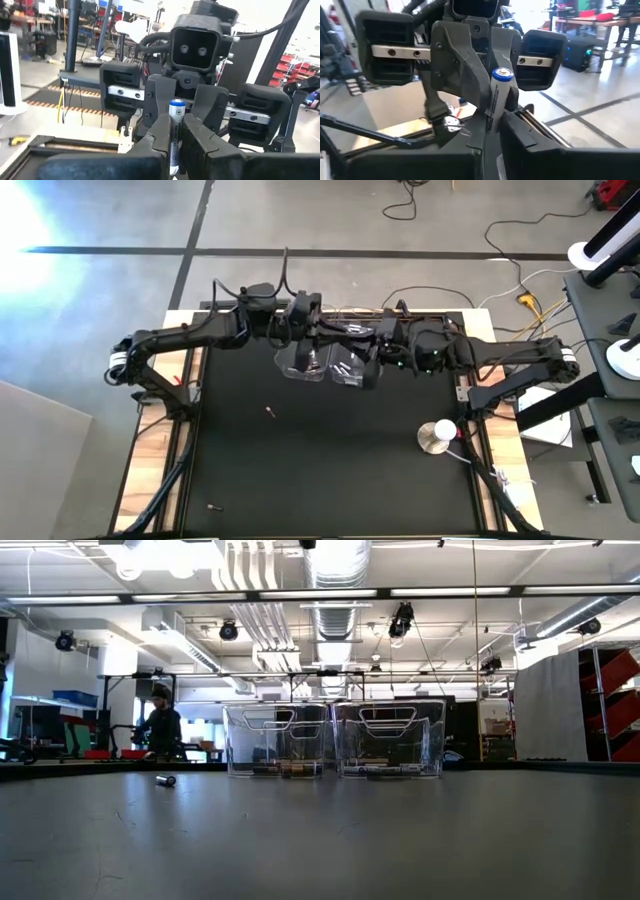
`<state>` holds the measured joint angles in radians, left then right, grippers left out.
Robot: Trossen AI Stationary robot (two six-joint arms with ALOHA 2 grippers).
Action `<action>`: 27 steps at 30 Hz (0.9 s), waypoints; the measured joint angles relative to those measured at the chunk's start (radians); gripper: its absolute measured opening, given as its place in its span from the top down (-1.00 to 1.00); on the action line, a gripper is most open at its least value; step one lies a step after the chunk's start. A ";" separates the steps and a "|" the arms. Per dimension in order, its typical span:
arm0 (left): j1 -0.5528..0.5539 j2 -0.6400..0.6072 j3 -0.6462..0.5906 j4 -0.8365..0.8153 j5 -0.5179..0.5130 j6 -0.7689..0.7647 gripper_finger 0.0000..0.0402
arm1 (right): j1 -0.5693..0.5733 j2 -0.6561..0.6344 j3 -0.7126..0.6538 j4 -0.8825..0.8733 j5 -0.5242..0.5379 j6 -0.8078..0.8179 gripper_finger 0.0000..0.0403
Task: Sort batteries
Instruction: Put the white battery into the right transparent bin
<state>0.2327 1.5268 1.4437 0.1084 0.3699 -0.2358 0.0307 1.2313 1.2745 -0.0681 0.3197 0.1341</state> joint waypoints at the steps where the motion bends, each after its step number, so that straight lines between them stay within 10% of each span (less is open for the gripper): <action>1: 0.002 -0.001 0.000 0.005 0.001 0.003 0.95 | -0.006 0.000 0.003 0.004 -0.020 0.002 0.87; 9: 0.036 -0.018 -0.001 -0.034 0.037 0.017 0.84 | -0.048 0.000 0.036 -0.083 -0.058 -0.006 0.87; 18: 0.170 -0.197 0.001 -0.325 0.048 0.110 0.53 | -0.156 0.130 0.299 -0.666 -0.078 -0.046 0.87; 27: 0.189 -0.279 -0.001 -0.777 0.055 0.204 0.50 | -0.398 0.357 0.340 -0.899 -0.376 -0.224 0.87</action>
<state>0.4215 1.2478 1.4429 -0.6686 0.4248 -0.0317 -0.3676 1.5879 1.6140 -0.9676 -0.0563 -0.0901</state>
